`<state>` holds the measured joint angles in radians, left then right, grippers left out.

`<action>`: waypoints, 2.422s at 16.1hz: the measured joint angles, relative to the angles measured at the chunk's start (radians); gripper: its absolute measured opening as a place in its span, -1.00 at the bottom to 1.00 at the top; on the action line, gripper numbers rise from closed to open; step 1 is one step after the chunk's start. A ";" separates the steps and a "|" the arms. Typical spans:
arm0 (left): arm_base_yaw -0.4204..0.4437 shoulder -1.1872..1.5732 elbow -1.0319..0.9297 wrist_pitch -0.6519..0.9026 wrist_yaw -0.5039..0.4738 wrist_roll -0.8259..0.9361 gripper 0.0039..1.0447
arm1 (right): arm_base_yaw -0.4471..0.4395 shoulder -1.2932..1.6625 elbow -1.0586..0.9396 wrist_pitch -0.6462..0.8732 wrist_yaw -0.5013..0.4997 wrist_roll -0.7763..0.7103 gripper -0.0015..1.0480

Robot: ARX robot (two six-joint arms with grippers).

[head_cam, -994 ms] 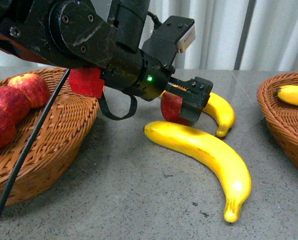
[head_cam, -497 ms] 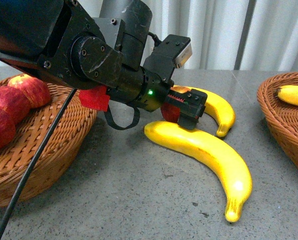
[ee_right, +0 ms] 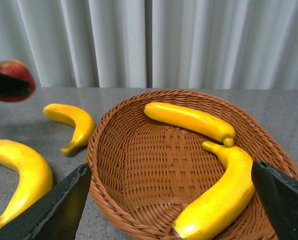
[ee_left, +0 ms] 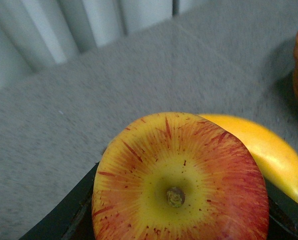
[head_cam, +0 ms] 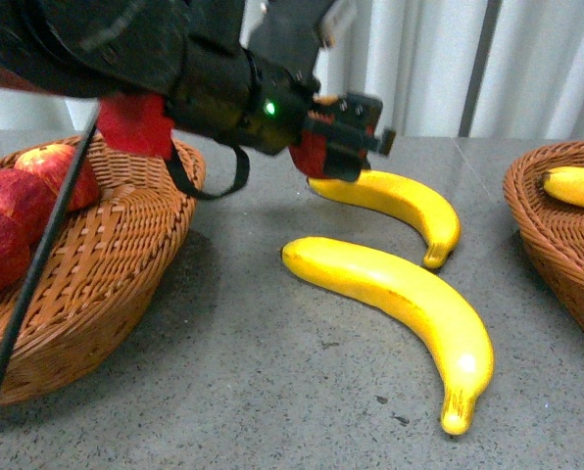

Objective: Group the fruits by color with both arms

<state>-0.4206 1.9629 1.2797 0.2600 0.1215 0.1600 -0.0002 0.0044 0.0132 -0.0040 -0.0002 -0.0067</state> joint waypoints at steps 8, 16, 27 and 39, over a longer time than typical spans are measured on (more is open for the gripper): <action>0.266 -0.278 -0.251 -0.132 -0.298 -0.258 0.39 | 0.000 0.000 0.000 0.000 0.000 0.000 0.87; 0.212 -0.562 -0.417 -0.007 -0.288 -0.257 0.88 | 0.000 0.000 0.000 0.000 0.000 0.000 0.87; 0.218 -1.159 -0.970 0.210 -0.322 -0.178 -0.44 | 0.000 0.000 0.000 0.000 0.000 0.000 0.87; 0.419 -1.571 -1.230 0.079 -0.122 -0.174 -0.98 | 0.000 0.000 0.000 0.000 0.000 0.000 0.87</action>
<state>-0.0013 0.3916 0.0494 0.3393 -0.0002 -0.0143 -0.0002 0.0044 0.0132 -0.0044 -0.0002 -0.0067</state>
